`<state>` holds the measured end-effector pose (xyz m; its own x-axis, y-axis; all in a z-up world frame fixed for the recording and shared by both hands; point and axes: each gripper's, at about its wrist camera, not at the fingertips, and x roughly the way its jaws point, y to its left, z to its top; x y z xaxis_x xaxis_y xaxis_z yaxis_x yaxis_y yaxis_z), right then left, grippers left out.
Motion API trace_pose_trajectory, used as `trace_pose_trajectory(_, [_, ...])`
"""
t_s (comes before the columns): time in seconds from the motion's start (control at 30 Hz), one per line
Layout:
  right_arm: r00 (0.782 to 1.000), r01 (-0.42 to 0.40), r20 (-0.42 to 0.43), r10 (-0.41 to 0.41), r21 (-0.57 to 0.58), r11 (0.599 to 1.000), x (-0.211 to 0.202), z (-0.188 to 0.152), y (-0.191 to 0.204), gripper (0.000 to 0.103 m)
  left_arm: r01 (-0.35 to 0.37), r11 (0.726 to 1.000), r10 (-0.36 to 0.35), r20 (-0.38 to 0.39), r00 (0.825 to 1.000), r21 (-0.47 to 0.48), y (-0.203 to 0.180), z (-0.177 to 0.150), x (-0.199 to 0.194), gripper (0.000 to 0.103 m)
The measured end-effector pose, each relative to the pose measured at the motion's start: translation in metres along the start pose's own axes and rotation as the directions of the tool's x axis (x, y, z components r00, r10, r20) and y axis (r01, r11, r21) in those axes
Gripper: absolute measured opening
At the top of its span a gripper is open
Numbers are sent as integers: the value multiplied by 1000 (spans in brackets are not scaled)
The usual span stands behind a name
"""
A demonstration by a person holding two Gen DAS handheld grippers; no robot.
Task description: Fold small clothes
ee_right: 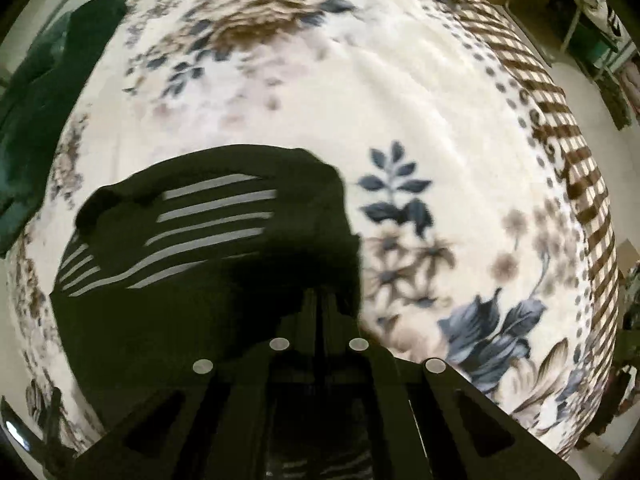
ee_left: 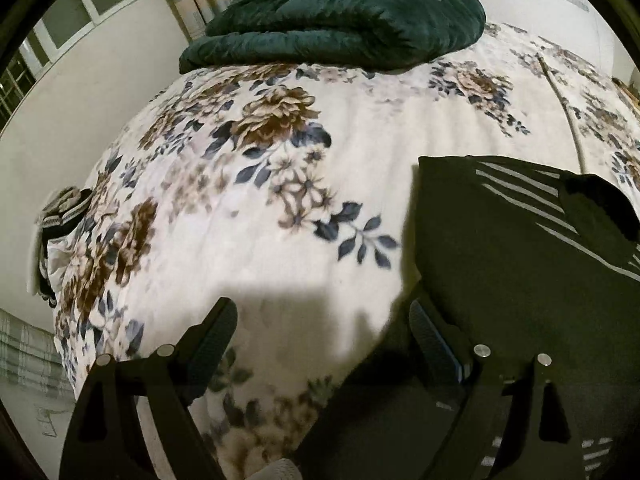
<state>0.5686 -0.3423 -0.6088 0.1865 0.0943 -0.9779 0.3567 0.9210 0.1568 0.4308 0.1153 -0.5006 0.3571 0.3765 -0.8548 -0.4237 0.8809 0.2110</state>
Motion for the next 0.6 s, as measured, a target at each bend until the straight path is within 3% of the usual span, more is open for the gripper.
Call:
trace_pose_trajectory(0.13, [998,-50,-25,52,69,996,6,0,-13,7,1,1000,-1,-3,1000,31,-8,9,9,88])
trace_pose_trajectory(0.2, [991,-124,-27,128,119,985,1,-4,-23,34,7,999,-7,-1,1000,45,-11,11,9,88])
trace_pose_trajectory(0.27, [977,-213,6,215,162,964,-8,-15,-32,50,2,998,-3,6,1000,56,-12,10,8,88])
trace_pose_trajectory(0.4, [960,-276,2,279,171,946,-7,-35,-34,52,4,999,-4,-8,1000,42,-5,1,5,88])
trace_pose_trajectory(0.57, [968,-236,-40,246,171,957,11,-48,-28,52,2,1000,-2,-45,999,-11,12,-14,5,88])
trace_pose_trajectory(0.6, [973,-217,-43,227,163,962,13,-51,-25,43,1,1000,-2,-49,999,-15,14,-16,5,88])
